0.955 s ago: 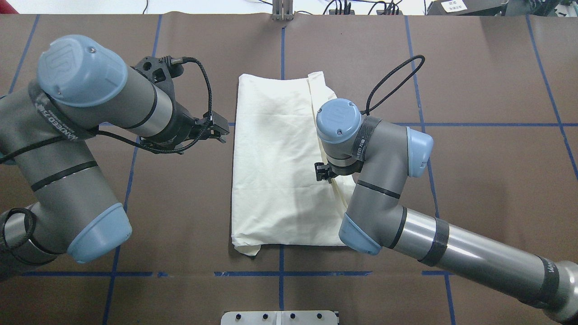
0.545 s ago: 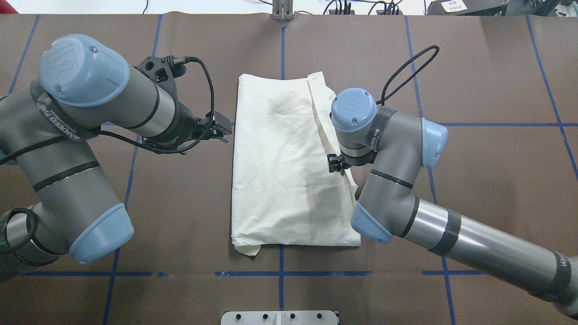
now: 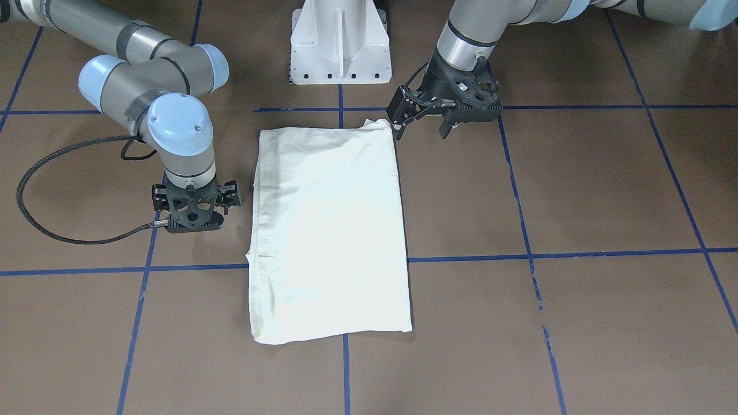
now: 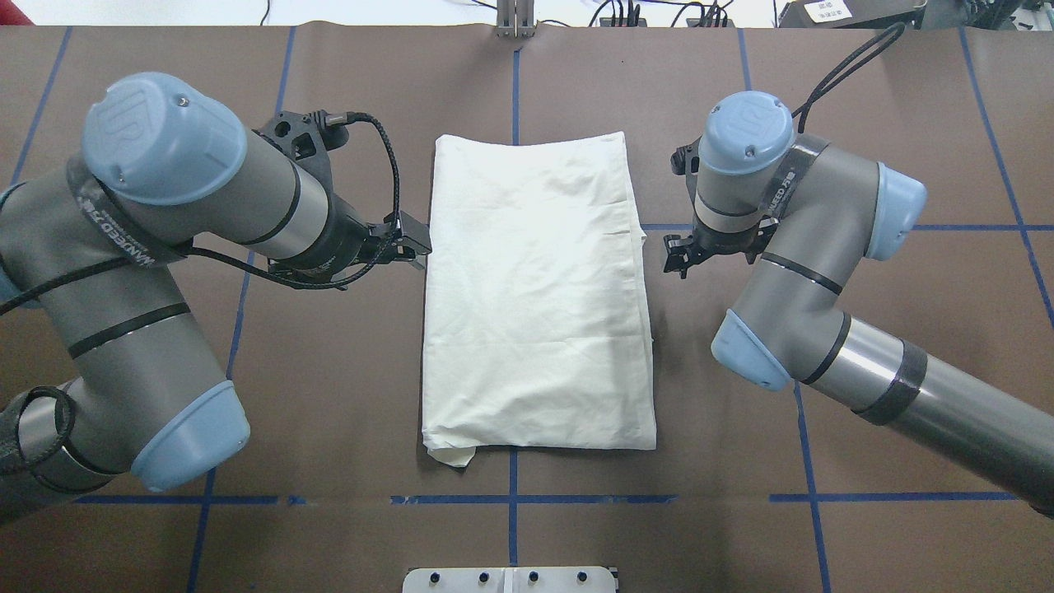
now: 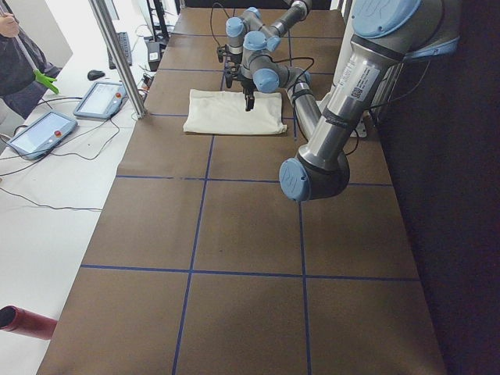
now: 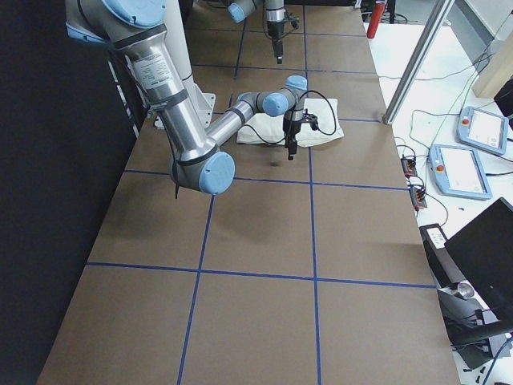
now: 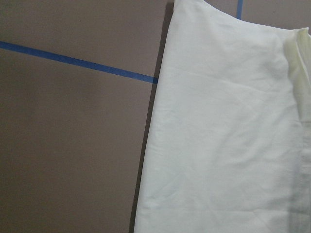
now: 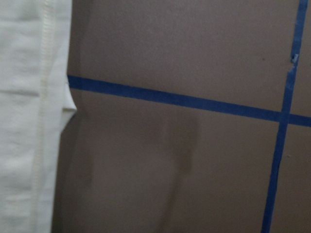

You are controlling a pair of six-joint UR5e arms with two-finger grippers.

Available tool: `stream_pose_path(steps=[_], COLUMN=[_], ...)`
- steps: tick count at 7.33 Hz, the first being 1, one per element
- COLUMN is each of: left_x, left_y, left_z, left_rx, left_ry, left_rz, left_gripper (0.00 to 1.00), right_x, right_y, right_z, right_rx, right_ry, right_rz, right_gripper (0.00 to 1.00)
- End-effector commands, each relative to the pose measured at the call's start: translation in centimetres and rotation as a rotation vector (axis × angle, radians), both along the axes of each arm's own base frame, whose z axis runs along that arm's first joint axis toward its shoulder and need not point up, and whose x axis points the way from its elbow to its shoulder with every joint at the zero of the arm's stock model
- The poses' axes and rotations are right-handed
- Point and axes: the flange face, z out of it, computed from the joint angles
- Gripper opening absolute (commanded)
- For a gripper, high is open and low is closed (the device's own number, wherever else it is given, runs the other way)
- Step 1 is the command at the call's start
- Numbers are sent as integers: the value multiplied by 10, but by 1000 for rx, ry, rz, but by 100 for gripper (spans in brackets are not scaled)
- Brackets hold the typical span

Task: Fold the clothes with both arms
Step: 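Raise the right gripper and move the left gripper to the shirt's near corner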

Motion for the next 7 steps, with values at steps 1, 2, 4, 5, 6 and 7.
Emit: stream_pose_path(steps=[1, 2, 4, 5, 6, 7], left_x=[23, 34, 106, 133, 151, 157], left_y=[24, 41, 125, 153, 152, 145], left_z=[1, 0, 9, 17, 32, 43], left_rx=[-66, -126, -244, -275, -320, -302], left_ry=[16, 40, 6, -21, -52, -75], left_rz=[10, 0, -29, -35, -66, -99], left_gripper=[100, 100, 100, 99, 95, 93], right_x=[9, 11, 31, 41, 42, 40], right_y=[6, 14, 35, 43, 44, 44], right_z=[-54, -65, -74, -75, -75, -73], right_rx=[50, 22, -26, -30, -32, -35], right_ry=[-169, -255, -321, -333, -333, -330], right_rz=[-9, -8, 36, 49, 51, 51], right_gripper=[100, 100, 100, 100, 100, 100])
